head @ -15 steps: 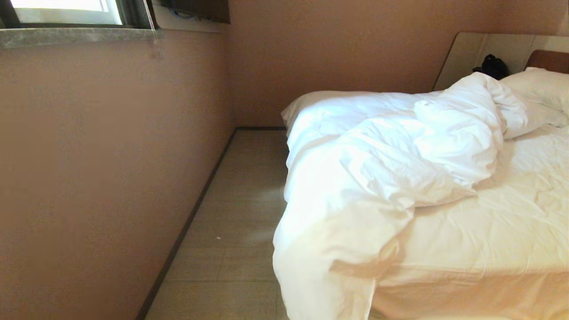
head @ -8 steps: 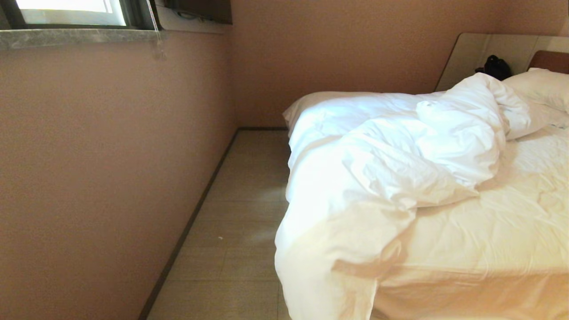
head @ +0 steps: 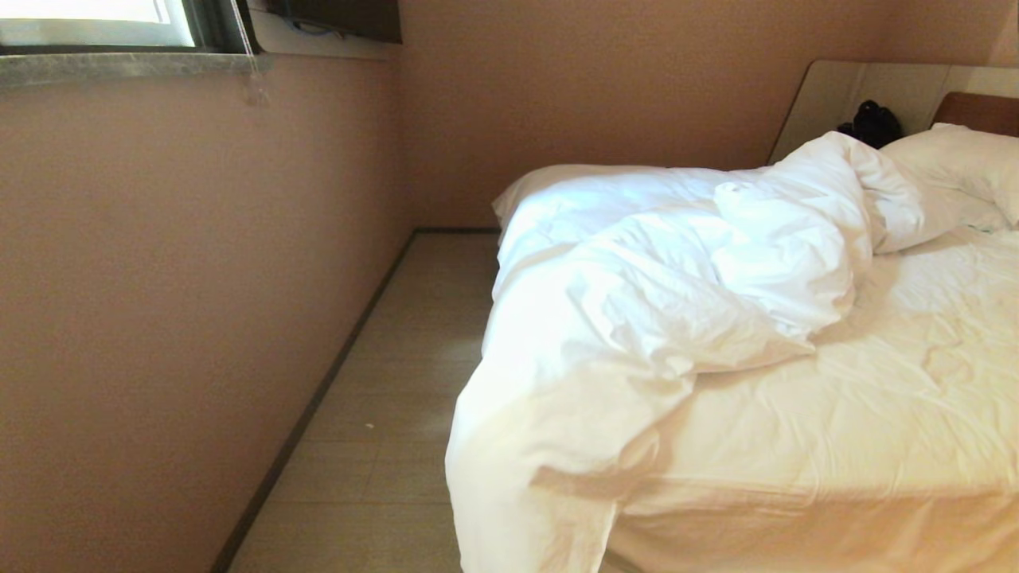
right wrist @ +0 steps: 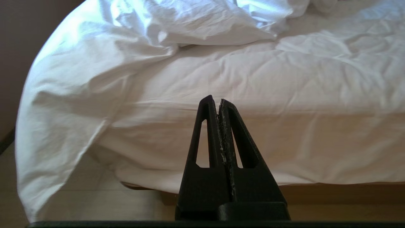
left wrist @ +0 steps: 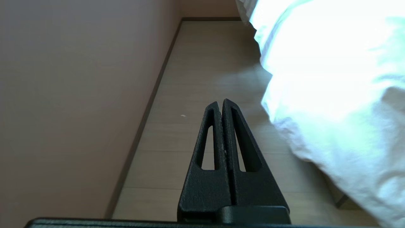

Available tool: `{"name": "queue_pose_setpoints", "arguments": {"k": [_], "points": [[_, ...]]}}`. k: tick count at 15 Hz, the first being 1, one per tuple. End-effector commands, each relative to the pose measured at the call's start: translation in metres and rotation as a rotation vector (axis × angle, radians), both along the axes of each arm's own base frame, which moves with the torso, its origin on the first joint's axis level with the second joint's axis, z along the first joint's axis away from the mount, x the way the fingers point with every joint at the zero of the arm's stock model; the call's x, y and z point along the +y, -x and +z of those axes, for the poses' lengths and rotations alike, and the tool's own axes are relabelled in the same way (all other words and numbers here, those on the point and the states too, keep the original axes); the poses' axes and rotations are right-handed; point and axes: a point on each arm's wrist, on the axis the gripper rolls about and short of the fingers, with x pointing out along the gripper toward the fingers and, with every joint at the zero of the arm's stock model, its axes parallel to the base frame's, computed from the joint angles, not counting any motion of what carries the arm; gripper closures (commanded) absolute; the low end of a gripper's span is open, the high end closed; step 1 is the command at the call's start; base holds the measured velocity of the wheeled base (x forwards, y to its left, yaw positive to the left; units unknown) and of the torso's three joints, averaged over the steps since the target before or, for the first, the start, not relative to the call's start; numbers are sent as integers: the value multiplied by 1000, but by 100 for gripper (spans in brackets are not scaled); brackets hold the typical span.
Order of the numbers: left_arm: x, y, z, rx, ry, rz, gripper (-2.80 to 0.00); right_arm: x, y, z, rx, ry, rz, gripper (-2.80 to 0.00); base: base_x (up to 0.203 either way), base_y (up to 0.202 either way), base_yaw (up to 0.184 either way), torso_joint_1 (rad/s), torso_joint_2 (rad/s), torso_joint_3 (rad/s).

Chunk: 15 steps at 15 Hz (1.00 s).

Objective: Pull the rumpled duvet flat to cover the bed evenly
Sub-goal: Hold the folded corner of the quilt

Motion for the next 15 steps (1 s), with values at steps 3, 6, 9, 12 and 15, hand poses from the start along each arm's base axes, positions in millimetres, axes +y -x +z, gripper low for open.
{"name": "queue_pose_setpoints", "arguments": {"k": [3, 6, 9, 12, 15], "points": [[0, 0, 0, 1, 1, -1, 0, 0, 0, 0, 1, 0, -1, 0, 0, -192, 2, 2, 2, 3], [0, 0, 0, 1, -1, -2, 0, 0, 0, 0, 1, 0, -1, 0, 0, -193, 0, 4, 5, 2], [0, 0, 0, 1, -1, 0, 0, 0, 0, 0, 1, 0, -1, 0, 0, -194, 0, 3, 1, 1], [0, 0, 0, 0, -1, -2, 0, 0, 0, 0, 1, 0, -1, 0, 0, -192, -1, 4, 2, -1], [0, 0, 0, 0, -1, 0, 0, 0, 0, 0, 1, 0, -1, 0, 0, -193, 0, 0, 1, 2]]}}
